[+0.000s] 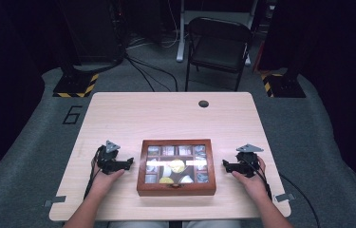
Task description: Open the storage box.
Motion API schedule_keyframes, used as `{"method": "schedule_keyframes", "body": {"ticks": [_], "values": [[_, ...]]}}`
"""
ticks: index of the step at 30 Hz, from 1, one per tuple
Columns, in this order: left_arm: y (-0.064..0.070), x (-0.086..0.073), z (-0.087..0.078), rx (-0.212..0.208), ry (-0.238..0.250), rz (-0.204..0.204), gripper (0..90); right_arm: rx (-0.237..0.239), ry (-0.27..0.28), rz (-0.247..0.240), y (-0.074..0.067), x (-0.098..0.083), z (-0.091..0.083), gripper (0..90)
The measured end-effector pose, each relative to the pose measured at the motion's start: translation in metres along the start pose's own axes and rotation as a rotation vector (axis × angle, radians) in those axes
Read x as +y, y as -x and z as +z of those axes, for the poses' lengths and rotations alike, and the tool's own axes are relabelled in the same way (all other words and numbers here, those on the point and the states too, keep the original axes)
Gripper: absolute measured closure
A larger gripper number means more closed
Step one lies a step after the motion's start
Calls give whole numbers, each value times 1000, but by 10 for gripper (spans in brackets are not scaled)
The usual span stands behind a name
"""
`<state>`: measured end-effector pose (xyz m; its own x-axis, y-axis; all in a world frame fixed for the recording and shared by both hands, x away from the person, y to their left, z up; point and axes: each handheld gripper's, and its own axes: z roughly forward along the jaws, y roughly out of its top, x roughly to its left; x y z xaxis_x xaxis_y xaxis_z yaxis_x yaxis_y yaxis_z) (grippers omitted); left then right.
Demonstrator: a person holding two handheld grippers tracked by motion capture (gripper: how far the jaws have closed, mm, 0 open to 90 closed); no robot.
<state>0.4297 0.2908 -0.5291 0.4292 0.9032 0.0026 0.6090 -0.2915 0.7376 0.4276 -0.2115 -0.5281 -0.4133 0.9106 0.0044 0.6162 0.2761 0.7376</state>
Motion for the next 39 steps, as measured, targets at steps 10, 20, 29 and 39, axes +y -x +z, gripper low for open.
{"method": "schedule_keyframes", "body": {"ticks": [10, 20, 29, 39], "values": [[0, 0, 1, 1, 5, 0, 131, -12, 1, 5, -1, 0, 0, 123], [0, 0, 0, 4, 0, -6, 133, -14, 4, 6, -1, -1, -1, 130], [-1, 0, -1, 6, 6, -12, 158, -9, 13, 12, 0, -1, -2, 185], [-6, 3, -6, -11, 43, -50, 299, 31, -3, 25, 11, -1, -11, 354]]}}
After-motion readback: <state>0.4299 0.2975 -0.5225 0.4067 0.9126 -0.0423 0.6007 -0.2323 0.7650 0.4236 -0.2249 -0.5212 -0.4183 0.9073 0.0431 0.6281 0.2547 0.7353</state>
